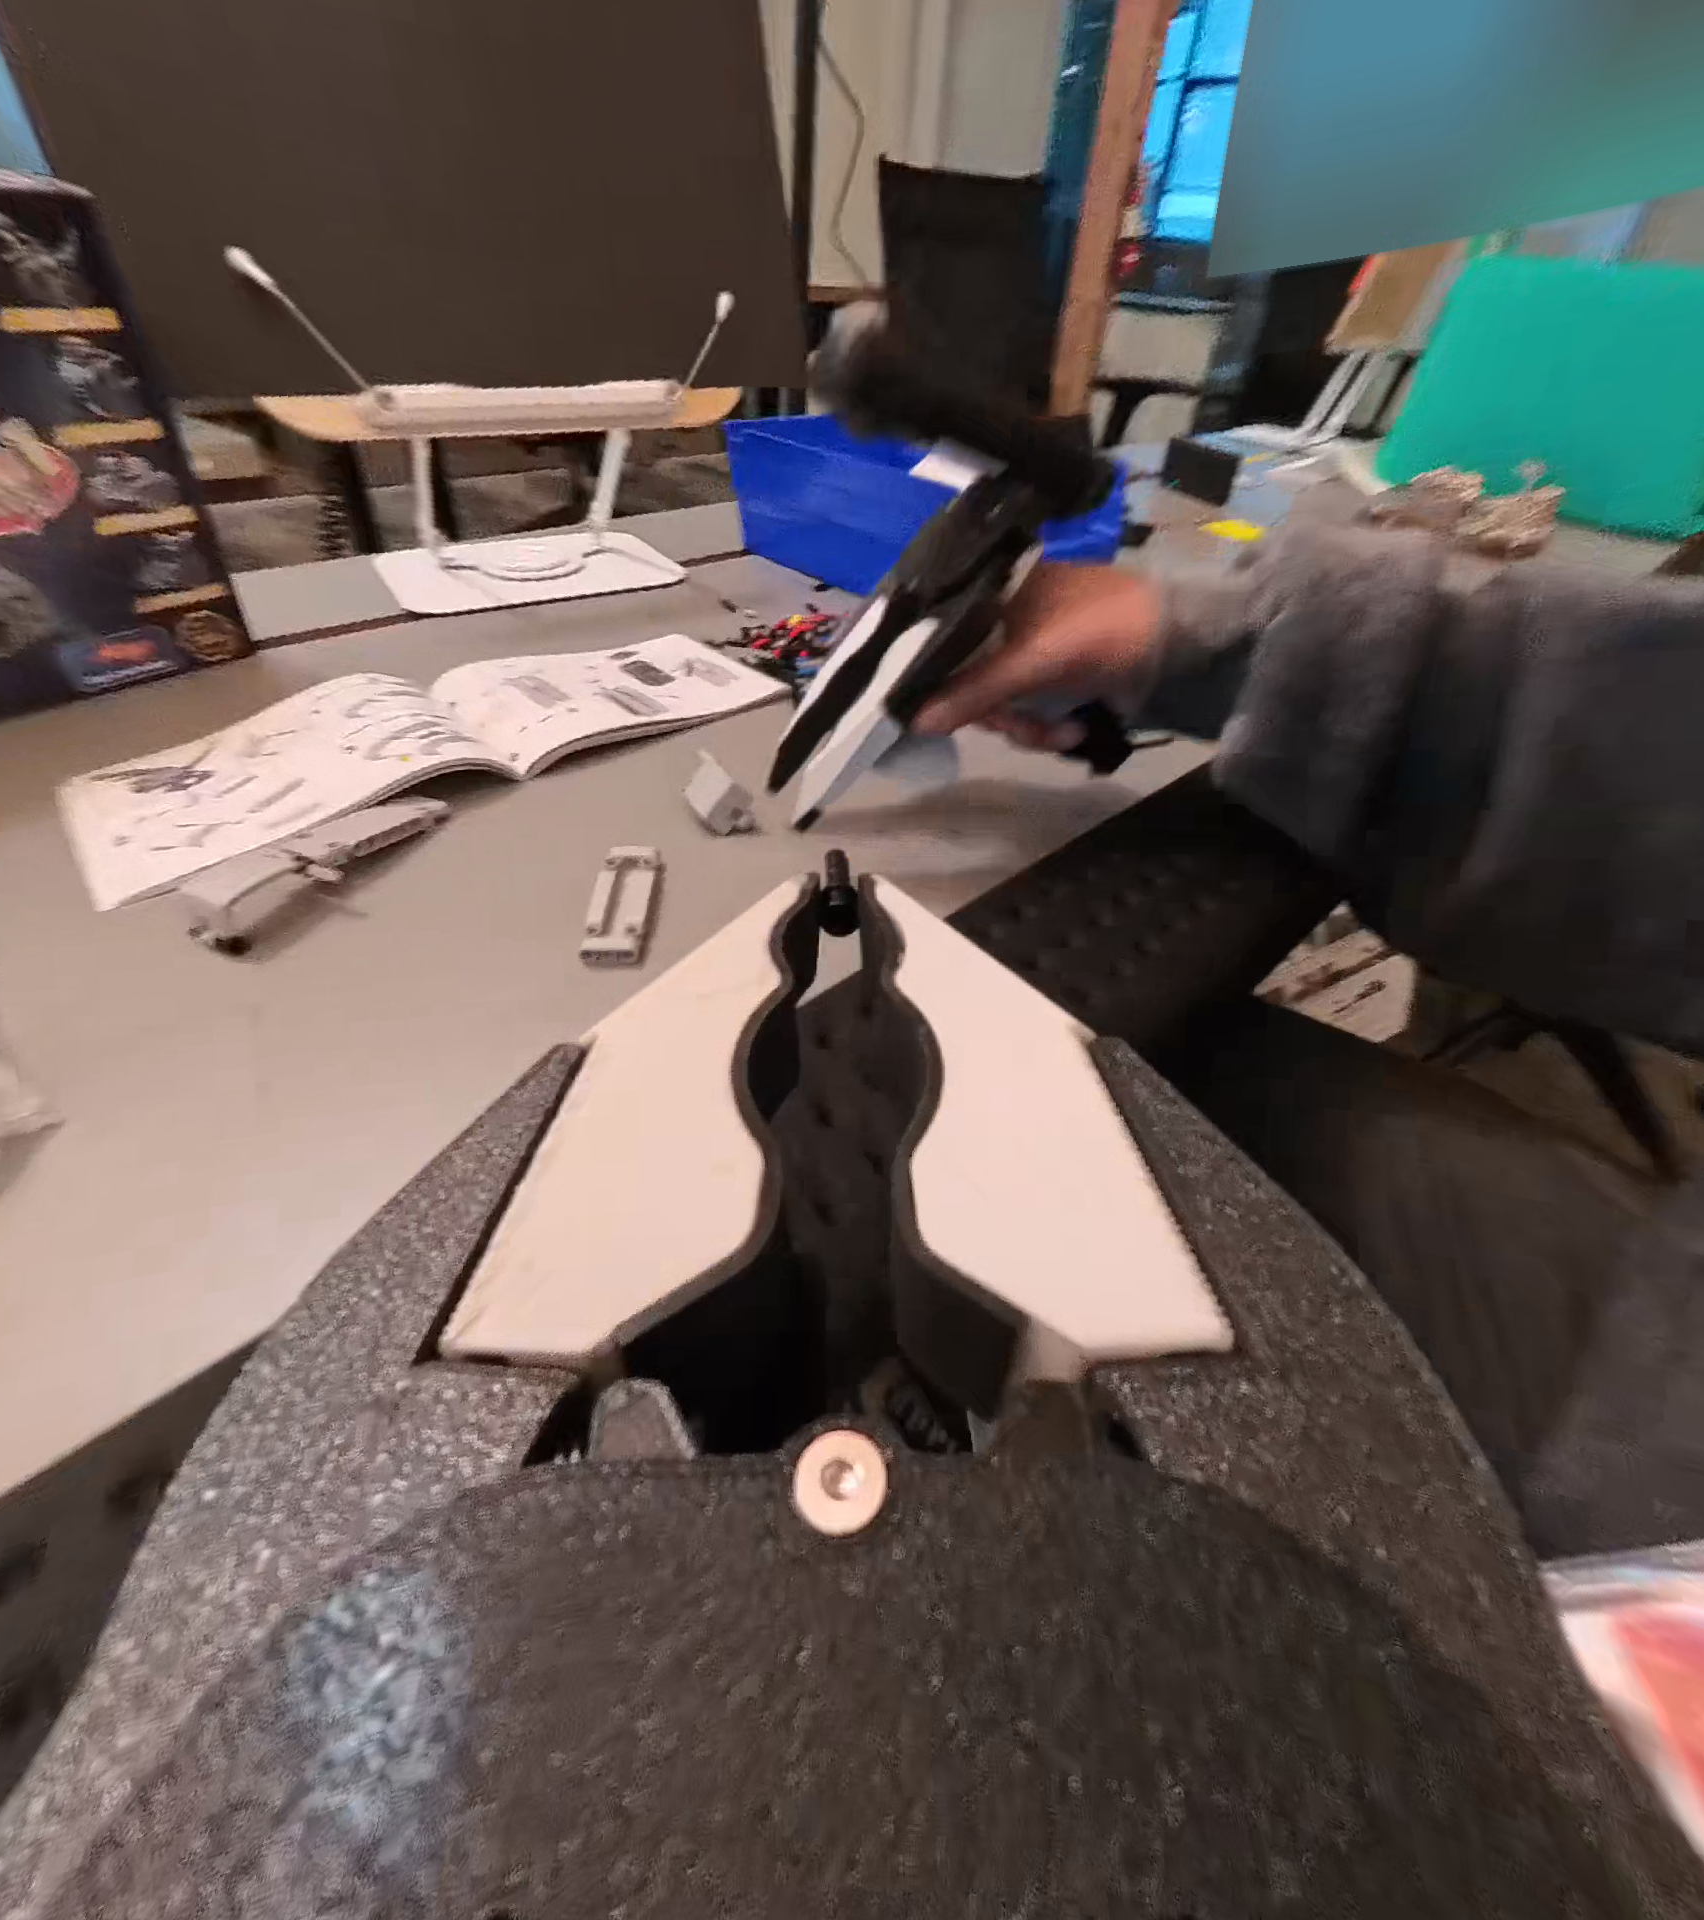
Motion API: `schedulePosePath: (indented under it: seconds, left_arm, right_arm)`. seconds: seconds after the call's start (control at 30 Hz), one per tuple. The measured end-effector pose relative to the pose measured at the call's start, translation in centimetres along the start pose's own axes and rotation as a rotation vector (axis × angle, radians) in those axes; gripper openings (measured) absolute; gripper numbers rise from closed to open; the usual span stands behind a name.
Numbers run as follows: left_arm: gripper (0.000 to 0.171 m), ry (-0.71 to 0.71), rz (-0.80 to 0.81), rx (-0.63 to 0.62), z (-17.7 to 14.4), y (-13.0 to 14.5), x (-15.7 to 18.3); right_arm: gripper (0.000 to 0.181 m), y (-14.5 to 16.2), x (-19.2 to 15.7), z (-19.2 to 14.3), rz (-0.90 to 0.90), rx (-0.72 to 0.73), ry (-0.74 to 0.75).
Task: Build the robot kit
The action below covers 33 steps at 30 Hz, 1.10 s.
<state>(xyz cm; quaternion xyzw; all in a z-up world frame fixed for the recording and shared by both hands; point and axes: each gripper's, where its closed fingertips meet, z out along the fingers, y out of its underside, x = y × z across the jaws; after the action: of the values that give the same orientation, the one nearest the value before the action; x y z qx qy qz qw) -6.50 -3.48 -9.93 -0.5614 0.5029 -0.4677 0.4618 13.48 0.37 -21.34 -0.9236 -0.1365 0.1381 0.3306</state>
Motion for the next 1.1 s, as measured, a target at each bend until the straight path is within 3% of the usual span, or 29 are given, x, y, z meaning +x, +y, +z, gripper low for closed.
schedulePosePath:
  seconds: [0.17, 0.33, 0.47, 0.53, 0.63, 0.7, 0.77, 0.87, 0.93, 1.0, 1.1]
  left_arm:
    - [0.006, 0.132, -0.097, 0.048, 0.5, -1.2, -3.8]
    - [0.006, 0.165, -0.076, -0.013, 2.3, -1.0, -6.0]
    - [0.006, 0.234, -0.099, -0.085, 4.4, -2.0, -6.6]
    - [0.006, 0.303, -0.132, -0.106, 5.7, -3.3, -6.8]
    - [0.006, 0.445, -0.207, -0.086, 7.9, -6.6, -7.0]
    - [0.006, 0.561, -0.210, -0.001, 9.9, -9.1, -7.2]
    - [0.006, 0.680, -0.251, 0.088, 12.2, -10.6, -7.5]
    - [0.005, 0.791, -0.483, 0.142, 15.8, -10.4, -9.1]
    - [0.005, 0.818, -0.582, 0.135, 17.5, -8.4, -9.5]
    - [0.005, 0.822, -0.567, 0.093, 17.7, -7.1, -9.1]
    - [0.005, 0.742, -0.433, 0.114, 17.3, -6.6, -9.5]
  right_arm:
    - [0.027, -0.2, 2.5, 1.8, 0.051, 0.069, 0.026]
    - [0.015, -0.7, 2.7, 2.5, -0.061, 0.081, 0.081]
    - [0.005, -1.6, 2.1, 3.1, -0.084, 0.100, 0.022]
    - [0.004, -3.9, 0.9, 1.2, -0.019, 0.201, -0.072]
    - [0.004, -9.1, -3.2, -5.3, 0.065, 0.396, -0.304]
    - [0.004, -11.9, -4.8, -9.2, 0.073, 0.456, -0.411]
    - [0.004, -13.8, -4.0, -11.0, 0.124, 0.470, -0.457]
    - [0.005, -15.3, -0.8, -10.7, 0.252, 0.574, -0.577]
    - [0.004, -16.0, 0.0, -11.5, 0.361, 0.753, -0.799]
    - [0.004, -15.1, 0.4, -10.4, 0.366, 0.817, -0.848]
    - [0.004, -13.8, 0.0, -7.7, 0.374, 0.771, -0.851]
